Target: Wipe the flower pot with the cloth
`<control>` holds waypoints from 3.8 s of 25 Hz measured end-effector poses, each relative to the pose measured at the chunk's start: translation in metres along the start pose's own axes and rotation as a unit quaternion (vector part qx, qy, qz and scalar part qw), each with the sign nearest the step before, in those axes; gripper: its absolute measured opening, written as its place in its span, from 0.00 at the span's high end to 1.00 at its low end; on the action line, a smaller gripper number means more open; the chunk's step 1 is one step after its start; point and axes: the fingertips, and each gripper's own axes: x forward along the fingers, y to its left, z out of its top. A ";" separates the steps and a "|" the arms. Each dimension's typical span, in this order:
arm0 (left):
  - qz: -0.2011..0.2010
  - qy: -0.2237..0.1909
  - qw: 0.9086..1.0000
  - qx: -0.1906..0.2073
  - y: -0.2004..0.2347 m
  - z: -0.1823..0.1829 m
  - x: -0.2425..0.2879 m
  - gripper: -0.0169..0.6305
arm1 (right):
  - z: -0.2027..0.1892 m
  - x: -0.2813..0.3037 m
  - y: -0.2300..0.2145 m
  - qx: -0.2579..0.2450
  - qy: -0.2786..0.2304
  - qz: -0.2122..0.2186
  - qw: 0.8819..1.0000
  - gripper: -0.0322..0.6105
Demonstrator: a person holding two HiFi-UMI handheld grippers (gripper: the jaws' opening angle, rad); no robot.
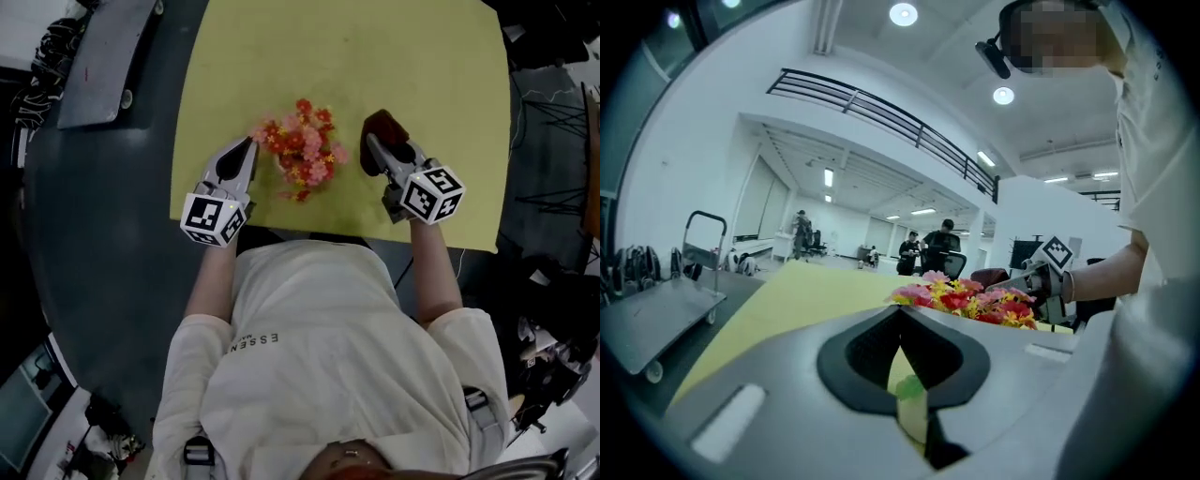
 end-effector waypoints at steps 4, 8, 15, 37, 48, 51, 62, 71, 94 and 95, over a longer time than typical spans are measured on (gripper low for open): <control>-0.083 0.018 0.996 0.011 0.006 0.008 -0.006 0.95 | -0.015 -0.020 0.017 0.029 -0.048 -0.097 0.994 0.86; -0.144 0.035 0.989 0.016 0.016 0.014 -0.020 0.95 | -0.055 -0.033 0.044 0.058 -0.051 -0.181 0.980 0.86; -0.233 0.072 0.969 0.033 0.025 0.002 -0.052 0.95 | -0.118 -0.036 0.117 0.090 -0.042 -0.259 0.961 0.86; -0.227 0.125 0.966 -0.014 0.086 -0.040 -0.107 0.95 | -0.110 0.150 0.159 0.030 -0.007 -0.289 0.957 0.85; -0.226 0.126 0.965 -0.032 0.097 -0.045 -0.110 0.95 | -0.108 0.168 0.114 0.185 -0.046 -0.404 0.895 0.85; -0.235 0.132 0.963 -0.033 0.093 -0.048 -0.113 0.95 | -0.113 0.161 0.119 0.196 -0.049 -0.393 0.897 0.85; -0.272 0.137 0.952 -0.035 0.072 -0.050 -0.112 0.95 | -0.150 0.108 0.139 0.203 -0.022 -0.393 0.897 0.85; -0.292 0.134 0.946 -0.031 0.051 -0.051 -0.106 0.95 | -0.174 0.068 0.149 0.204 0.008 -0.388 0.899 0.85; -0.323 0.153 0.922 0.151 -0.039 -0.100 0.029 0.18 | -0.127 -0.044 -0.012 0.013 0.100 -0.396 0.913 0.85; -0.336 0.155 0.916 0.154 -0.042 -0.103 0.034 0.16 | -0.120 -0.040 -0.015 -0.005 0.100 -0.388 0.916 0.85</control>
